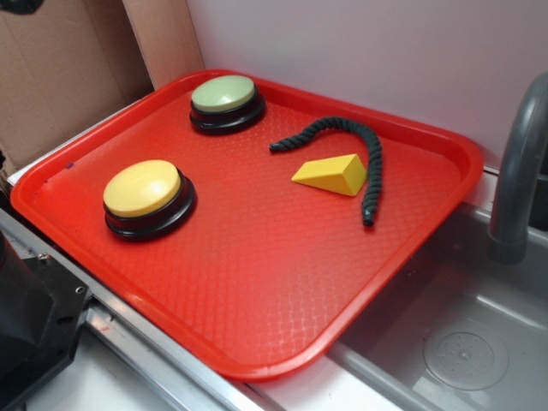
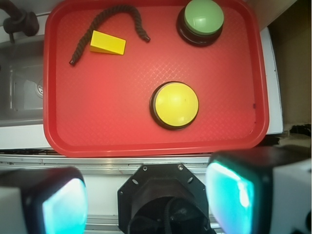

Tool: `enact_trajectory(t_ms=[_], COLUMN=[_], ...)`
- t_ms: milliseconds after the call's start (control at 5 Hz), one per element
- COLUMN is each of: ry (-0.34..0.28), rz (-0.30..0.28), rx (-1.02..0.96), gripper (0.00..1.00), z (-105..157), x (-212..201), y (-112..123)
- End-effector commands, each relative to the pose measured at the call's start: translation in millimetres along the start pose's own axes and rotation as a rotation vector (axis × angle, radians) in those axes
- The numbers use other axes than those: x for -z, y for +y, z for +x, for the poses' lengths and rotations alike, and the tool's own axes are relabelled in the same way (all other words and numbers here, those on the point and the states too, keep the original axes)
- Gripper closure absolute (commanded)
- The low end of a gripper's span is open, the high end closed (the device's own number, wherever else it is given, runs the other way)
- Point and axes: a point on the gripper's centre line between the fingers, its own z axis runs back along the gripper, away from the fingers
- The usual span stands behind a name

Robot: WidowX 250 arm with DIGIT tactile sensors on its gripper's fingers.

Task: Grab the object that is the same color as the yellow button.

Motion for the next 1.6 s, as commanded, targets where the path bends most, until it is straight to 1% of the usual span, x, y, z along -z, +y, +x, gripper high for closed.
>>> enact_trajectory(t_ms=[0,200,400,600,800,1000,1200,1400], ry=[0.0,-0.02,-0.066,-0.116,-0.137,-0.162,-0.142,-0.139], rz=[0.0,-0.001,0.014,-0.024,-0.043,-0.048,-0.002,0.021], rx=[0.0,0.192,0.374,0.529,0.633,0.748,0.816,0.937], gripper=[0.0,0.0,0.0,0.0,0.0,0.0,0.0,0.0], z=[0,17,37,59,82,108,128,151], x=[0,9,20,36,53,77,97,128], y=[0,-6,-16,-19,-20,-27,-36,-52])
